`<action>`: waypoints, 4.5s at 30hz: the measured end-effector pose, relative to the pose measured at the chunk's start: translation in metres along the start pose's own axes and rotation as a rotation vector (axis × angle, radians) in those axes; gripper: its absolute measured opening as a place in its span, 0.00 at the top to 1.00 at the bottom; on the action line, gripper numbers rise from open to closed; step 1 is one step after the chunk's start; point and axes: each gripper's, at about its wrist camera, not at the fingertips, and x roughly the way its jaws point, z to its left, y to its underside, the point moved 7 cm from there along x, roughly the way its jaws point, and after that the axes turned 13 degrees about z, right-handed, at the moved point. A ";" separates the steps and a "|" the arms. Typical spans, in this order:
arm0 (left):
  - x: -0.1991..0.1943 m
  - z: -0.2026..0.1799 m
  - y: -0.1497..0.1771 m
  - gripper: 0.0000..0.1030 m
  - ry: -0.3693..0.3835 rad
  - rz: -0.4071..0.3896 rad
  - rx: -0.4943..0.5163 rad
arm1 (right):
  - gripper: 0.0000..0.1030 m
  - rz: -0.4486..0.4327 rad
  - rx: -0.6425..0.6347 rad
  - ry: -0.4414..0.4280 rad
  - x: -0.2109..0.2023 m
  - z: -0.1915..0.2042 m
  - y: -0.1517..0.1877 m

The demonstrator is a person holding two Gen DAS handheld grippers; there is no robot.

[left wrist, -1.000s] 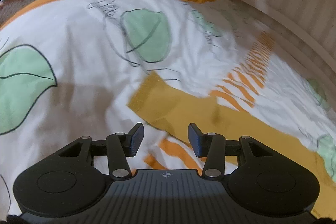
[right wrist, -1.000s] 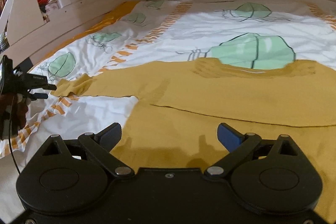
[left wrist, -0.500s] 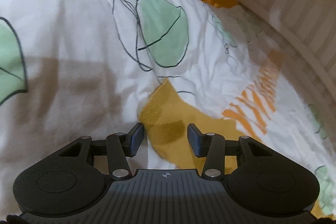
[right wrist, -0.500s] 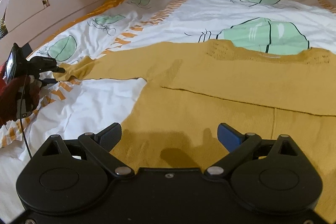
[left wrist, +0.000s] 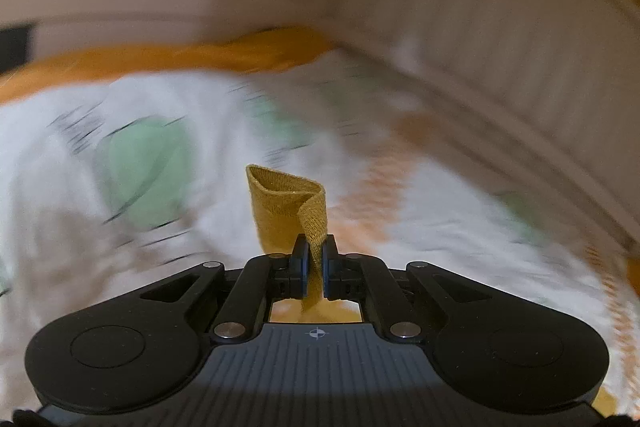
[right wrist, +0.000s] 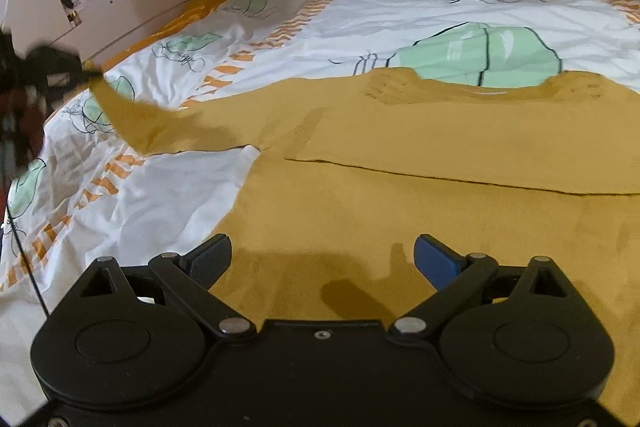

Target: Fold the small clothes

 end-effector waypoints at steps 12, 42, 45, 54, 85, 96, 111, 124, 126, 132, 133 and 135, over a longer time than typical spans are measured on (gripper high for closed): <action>-0.020 -0.268 0.046 0.94 0.368 0.045 0.273 | 0.04 -0.057 0.103 0.047 -0.047 -0.061 0.016; 0.036 -0.215 0.196 0.69 0.106 0.305 0.439 | 0.19 -0.151 0.194 0.171 -0.056 -0.127 0.005; 0.043 -0.181 0.203 0.69 0.064 0.321 0.406 | 0.34 -0.137 0.220 0.162 -0.049 -0.137 -0.008; 0.065 -0.152 0.231 0.66 0.055 0.375 0.422 | 0.34 -0.136 0.248 0.269 -0.033 -0.165 -0.040; 0.073 -0.148 0.228 0.53 0.061 0.432 0.384 | 0.84 -0.109 0.309 0.313 -0.053 -0.219 -0.072; 0.074 -0.148 0.229 0.50 0.065 0.427 0.394 | 0.62 -0.041 0.301 0.384 -0.029 -0.229 -0.039; 0.074 -0.153 0.234 0.38 0.078 0.420 0.431 | 0.33 -0.077 0.344 0.543 -0.043 -0.249 -0.033; 0.074 -0.155 0.236 0.36 0.072 0.413 0.444 | 0.43 -0.231 0.312 0.492 -0.065 -0.241 -0.039; 0.074 -0.155 0.237 0.35 0.071 0.412 0.447 | 0.46 -0.212 0.267 0.438 -0.057 -0.234 -0.044; 0.074 -0.156 0.237 0.34 0.069 0.410 0.455 | 0.49 -0.136 0.285 0.379 -0.030 -0.238 -0.051; 0.074 -0.156 0.237 0.34 0.069 0.409 0.455 | 0.71 -0.129 0.284 0.379 -0.027 -0.239 -0.052; 0.074 -0.156 0.237 0.34 0.070 0.409 0.455 | 0.86 -0.146 0.232 0.393 -0.030 -0.230 -0.059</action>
